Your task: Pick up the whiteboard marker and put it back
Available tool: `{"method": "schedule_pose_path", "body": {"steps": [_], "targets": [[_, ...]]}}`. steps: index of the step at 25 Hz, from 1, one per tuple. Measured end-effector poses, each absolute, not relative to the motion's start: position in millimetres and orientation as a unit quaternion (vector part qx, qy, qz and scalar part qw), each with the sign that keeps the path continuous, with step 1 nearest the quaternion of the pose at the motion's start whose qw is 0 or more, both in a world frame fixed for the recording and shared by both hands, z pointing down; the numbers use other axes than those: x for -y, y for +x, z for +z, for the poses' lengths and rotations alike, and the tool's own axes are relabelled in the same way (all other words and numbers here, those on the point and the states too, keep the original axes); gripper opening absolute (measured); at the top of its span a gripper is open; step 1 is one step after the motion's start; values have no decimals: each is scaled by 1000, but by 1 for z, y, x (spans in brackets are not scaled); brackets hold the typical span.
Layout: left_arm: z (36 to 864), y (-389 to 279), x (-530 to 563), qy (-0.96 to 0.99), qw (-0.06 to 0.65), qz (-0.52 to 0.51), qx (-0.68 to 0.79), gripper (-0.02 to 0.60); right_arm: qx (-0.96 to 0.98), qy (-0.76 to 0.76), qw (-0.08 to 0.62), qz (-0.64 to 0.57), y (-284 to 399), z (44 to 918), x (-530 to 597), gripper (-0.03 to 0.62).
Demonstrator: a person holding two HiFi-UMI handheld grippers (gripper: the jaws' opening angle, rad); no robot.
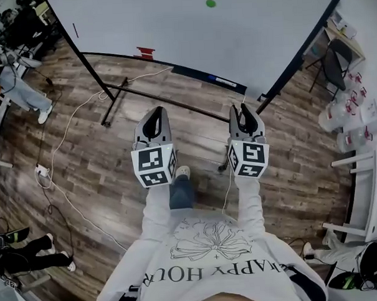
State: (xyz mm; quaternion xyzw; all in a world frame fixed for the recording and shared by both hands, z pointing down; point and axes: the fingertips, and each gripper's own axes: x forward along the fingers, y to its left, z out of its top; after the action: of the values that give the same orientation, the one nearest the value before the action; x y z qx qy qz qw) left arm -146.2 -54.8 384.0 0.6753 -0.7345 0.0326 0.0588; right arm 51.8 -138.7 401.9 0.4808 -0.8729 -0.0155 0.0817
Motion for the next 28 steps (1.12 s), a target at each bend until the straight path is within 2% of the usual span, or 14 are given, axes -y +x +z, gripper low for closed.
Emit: {"method": "schedule_pose_path", "body": {"steps": [8,16,28], "targets": [[385,-192,154,694,58,41,716,9,862,495,110,-19,5,415,230,100],[406,-225,229,706,72,57,702,9,848,502,168,-18,-22,451,304,106],[453,-245,280,710,117,80,690,9,843,471,257,-34,-51,495,356,120]]}}
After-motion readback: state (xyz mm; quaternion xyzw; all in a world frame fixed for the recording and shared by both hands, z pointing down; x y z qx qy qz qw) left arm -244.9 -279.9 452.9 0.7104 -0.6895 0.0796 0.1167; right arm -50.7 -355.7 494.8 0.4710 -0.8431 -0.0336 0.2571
